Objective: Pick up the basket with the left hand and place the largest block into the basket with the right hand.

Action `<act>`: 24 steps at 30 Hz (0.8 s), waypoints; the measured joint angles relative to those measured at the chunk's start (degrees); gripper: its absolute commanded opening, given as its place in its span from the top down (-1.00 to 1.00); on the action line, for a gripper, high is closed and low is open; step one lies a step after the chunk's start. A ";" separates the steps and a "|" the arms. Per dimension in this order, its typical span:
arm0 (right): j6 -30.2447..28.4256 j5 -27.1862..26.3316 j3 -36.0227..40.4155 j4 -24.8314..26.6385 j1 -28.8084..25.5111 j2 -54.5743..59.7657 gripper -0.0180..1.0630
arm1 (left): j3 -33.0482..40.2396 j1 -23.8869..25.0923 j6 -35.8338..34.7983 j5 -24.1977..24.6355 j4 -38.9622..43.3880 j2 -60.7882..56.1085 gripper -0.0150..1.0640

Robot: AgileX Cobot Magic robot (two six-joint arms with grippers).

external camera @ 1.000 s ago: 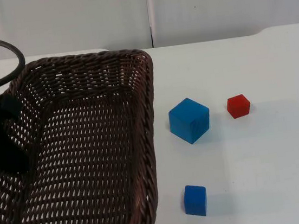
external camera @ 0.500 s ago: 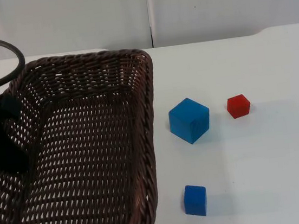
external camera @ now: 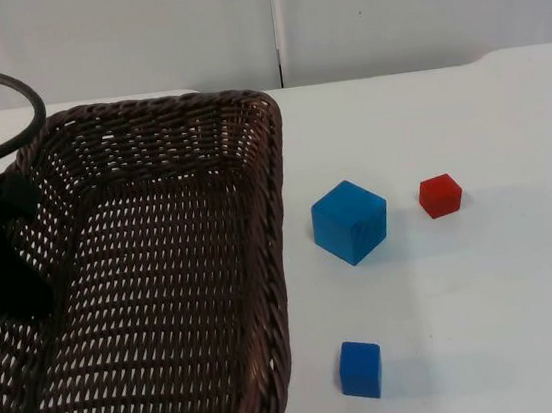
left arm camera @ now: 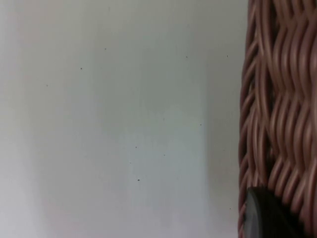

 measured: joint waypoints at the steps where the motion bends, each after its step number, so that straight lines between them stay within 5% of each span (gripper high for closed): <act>1: 0.00 -0.60 0.00 0.13 0.00 0.60 -0.98 | 0.00 0.00 0.00 0.00 0.00 0.00 0.98; 24: 0.00 -9.51 -2.23 0.47 0.00 24.70 -0.98 | 0.00 0.00 0.00 -0.69 0.47 0.00 0.98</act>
